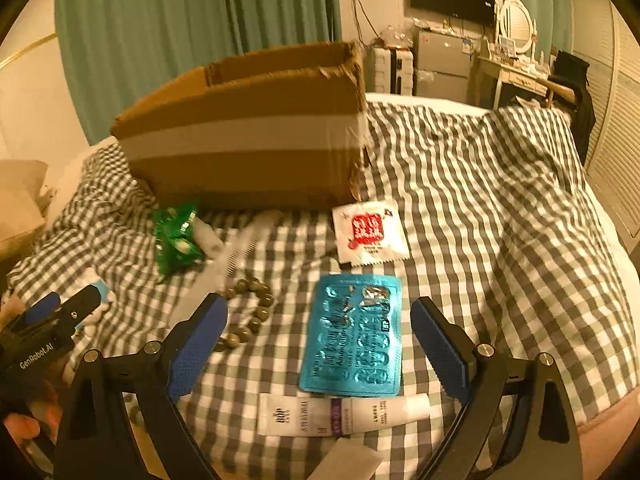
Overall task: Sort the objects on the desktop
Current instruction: 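Withdraw both grippers from the box toward the remaining items, then grasp the white bear figurine with the left gripper while the right grasps the blue blister pack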
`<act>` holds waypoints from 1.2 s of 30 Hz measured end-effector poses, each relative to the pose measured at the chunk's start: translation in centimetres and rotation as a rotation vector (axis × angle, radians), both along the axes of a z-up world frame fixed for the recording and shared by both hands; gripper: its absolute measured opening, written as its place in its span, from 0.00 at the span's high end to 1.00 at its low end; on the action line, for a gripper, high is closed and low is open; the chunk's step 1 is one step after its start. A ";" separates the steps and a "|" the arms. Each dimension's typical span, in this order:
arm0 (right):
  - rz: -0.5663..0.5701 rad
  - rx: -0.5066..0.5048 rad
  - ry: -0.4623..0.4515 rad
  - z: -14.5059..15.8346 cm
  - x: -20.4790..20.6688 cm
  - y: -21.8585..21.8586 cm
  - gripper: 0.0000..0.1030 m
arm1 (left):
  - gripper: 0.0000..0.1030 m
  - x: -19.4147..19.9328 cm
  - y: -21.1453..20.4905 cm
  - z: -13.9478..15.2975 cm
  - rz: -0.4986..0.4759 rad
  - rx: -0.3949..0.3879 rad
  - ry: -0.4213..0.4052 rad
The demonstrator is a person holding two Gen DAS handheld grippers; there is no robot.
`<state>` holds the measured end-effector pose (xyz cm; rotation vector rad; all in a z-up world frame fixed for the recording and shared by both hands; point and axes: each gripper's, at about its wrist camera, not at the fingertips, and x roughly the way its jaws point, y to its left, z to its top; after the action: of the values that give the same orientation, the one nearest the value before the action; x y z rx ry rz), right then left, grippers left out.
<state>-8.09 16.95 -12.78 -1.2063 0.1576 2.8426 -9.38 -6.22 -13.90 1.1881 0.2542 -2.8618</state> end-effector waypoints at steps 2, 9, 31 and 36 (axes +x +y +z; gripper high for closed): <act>-0.015 0.002 -0.019 -0.7 -0.5 0.2 0.09 | 0.00 -0.6 -0.1 -0.7 0.012 0.003 -0.016; -0.036 -0.004 -0.086 -2.5 -2.1 0.7 0.09 | 0.00 -1.7 -0.1 -2.0 0.040 -0.063 -0.029; -0.044 0.026 -0.200 -5.8 -3.9 1.0 0.25 | 0.00 -1.5 2.2 -1.2 -0.157 -0.025 0.037; -0.050 0.039 -0.201 -5.7 -3.8 1.0 0.32 | 0.00 -1.9 3.5 -1.4 -0.170 -0.201 0.027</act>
<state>-11.85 17.98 -18.51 -1.4479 0.1211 2.6489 -11.32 -2.70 -15.34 1.1856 -0.1381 -2.9590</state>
